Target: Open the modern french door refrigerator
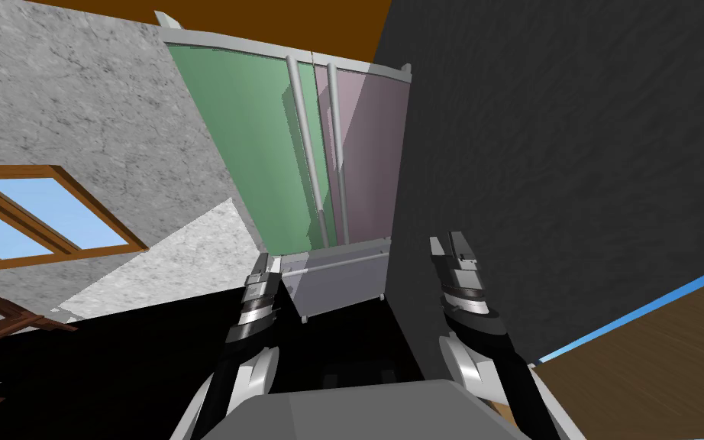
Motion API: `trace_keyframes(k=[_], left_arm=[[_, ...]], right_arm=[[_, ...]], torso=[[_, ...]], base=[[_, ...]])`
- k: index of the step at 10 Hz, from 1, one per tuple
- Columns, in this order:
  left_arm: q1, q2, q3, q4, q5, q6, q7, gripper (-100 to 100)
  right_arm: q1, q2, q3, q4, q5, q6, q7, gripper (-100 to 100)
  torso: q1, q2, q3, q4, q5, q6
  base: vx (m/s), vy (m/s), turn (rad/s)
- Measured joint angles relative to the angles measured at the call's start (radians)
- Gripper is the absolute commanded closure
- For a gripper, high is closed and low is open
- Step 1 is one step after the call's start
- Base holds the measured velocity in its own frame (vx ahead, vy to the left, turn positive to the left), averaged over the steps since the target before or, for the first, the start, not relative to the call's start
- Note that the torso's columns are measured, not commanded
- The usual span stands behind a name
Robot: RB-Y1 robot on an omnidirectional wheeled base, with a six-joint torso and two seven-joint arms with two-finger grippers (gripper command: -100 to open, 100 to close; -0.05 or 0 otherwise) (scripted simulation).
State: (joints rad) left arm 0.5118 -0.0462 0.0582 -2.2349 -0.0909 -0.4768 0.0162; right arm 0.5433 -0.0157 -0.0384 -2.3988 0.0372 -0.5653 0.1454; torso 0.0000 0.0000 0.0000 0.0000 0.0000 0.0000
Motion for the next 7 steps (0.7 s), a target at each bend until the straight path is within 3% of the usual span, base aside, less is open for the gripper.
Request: trace_keyframes(k=[2,7], left_arm=[[0.0,0.0,0.0,0.0,0.0,0.0,0.0,0],[0.0,0.0,0.0,0.0,0.0,0.0,0.0,0]], right_arm=[[0.0,0.0,0.0,0.0,0.0,0.0,0.0,0],[0.0,0.0,0.0,0.0,0.0,0.0,0.0,0]], torso=[[0.0,0.104,-0.209,0.105,0.0,0.0],[0.0,0.47,-0.939,0.47,0.0,0.0]], base=[[0.0,0.0,0.0],[0.0,0.0,0.0]])
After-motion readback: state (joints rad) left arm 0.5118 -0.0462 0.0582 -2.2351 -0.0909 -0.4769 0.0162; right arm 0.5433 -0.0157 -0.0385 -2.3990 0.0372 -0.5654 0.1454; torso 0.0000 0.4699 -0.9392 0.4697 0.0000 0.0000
